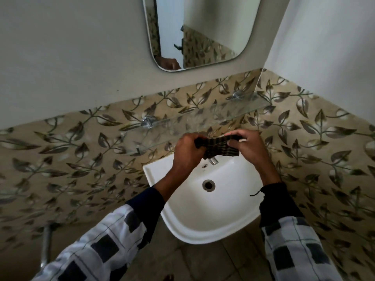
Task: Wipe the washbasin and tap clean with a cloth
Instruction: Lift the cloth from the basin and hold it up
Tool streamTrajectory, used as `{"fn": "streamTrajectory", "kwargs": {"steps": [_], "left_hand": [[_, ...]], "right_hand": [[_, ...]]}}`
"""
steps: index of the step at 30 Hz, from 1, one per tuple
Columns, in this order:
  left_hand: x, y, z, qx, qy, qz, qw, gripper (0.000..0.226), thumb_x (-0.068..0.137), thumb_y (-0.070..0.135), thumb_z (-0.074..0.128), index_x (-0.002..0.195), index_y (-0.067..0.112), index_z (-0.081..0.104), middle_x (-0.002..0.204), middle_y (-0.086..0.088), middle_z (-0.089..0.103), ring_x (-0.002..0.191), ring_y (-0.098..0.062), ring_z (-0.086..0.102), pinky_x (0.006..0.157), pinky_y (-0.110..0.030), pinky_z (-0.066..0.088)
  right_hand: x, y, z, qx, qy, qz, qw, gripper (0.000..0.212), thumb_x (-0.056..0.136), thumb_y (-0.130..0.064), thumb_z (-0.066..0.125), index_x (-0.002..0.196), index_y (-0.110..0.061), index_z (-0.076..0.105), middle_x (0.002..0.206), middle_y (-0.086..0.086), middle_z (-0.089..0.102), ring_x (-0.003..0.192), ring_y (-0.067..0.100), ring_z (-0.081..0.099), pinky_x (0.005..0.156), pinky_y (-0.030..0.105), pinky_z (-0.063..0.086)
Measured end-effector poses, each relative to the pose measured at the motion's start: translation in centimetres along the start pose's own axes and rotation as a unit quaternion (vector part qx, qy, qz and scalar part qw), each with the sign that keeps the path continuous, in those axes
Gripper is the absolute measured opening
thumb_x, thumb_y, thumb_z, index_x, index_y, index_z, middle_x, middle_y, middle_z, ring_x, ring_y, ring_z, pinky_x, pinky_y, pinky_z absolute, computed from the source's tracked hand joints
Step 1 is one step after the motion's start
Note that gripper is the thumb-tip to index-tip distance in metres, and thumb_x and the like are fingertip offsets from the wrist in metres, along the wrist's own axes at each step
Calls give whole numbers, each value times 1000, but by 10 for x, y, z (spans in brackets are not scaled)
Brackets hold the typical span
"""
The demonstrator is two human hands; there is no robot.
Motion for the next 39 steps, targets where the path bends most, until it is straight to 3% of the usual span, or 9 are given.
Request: {"fn": "streamTrajectory", "kwargs": {"steps": [3,6,12,16,18,21,26,34,39], "left_hand": [[2,13,-36,83,57,46,994,25,83,13,70,107,20,73,108,-2,52,97,-15,50,78,-26,42],[12,11,-67,101,85,46,990,24,81,14,72,105,12,73,119,-9,48,113,-23,44,92,-26,37],[33,-36,-112,-124,39,-129,983,12,85,9,73,94,15,67,91,-9,74,70,-15,69,57,-26,56],[39,-75,-131,-174,42,-201,963,21,83,8,78,97,16,65,104,-16,73,85,-25,73,74,-45,64],[44,-87,-139,-134,42,-204,969,24,82,12,81,99,16,63,101,-10,72,82,-21,72,68,-39,64],[48,-89,-151,14,25,-176,984,31,81,21,83,103,16,63,99,-7,70,83,-20,71,72,-36,62],[46,-80,-161,221,52,-74,971,35,82,31,78,111,19,63,119,-10,63,105,-32,63,84,-40,53],[41,-77,-134,297,-35,51,953,59,78,67,68,121,25,67,125,-9,59,121,-35,47,99,-45,44],[32,-65,-124,335,-34,76,939,47,81,46,71,124,26,64,130,-5,59,121,-32,52,96,-47,45]], "right_hand": [[9,-32,13,85,-15,-21,996,38,85,4,65,96,-30,75,102,-2,75,97,14,71,80,25,56],[21,-62,33,113,-48,-49,991,33,91,3,62,109,-24,69,113,2,70,99,12,69,73,23,56],[54,-95,87,100,-72,-76,989,24,93,-2,64,115,-13,63,119,6,68,106,21,68,81,36,61],[74,-89,127,97,-60,-41,993,22,88,-2,70,100,-20,62,107,13,72,97,28,72,82,43,60],[82,-81,144,59,-39,-30,997,23,86,-8,75,97,-21,60,106,7,71,97,22,70,82,38,60],[88,-71,163,-5,-22,-23,999,24,84,-12,79,98,-11,60,97,3,67,86,12,63,71,25,50],[88,-68,169,-57,30,-18,998,11,88,-20,75,91,-12,68,90,4,71,86,17,66,76,27,51],[68,-68,167,-107,43,-61,991,16,90,-24,72,100,-11,73,100,6,70,91,19,67,82,31,55],[54,-66,163,-188,53,-75,978,20,91,-31,70,104,-17,77,110,12,63,101,23,62,91,30,50]]}}
Point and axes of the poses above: each hand's wrist, its own x-axis towards the middle knuckle, its own z-axis out of the palm, y = z × x, the point moved 8 cm from there along x, towards the middle knuckle
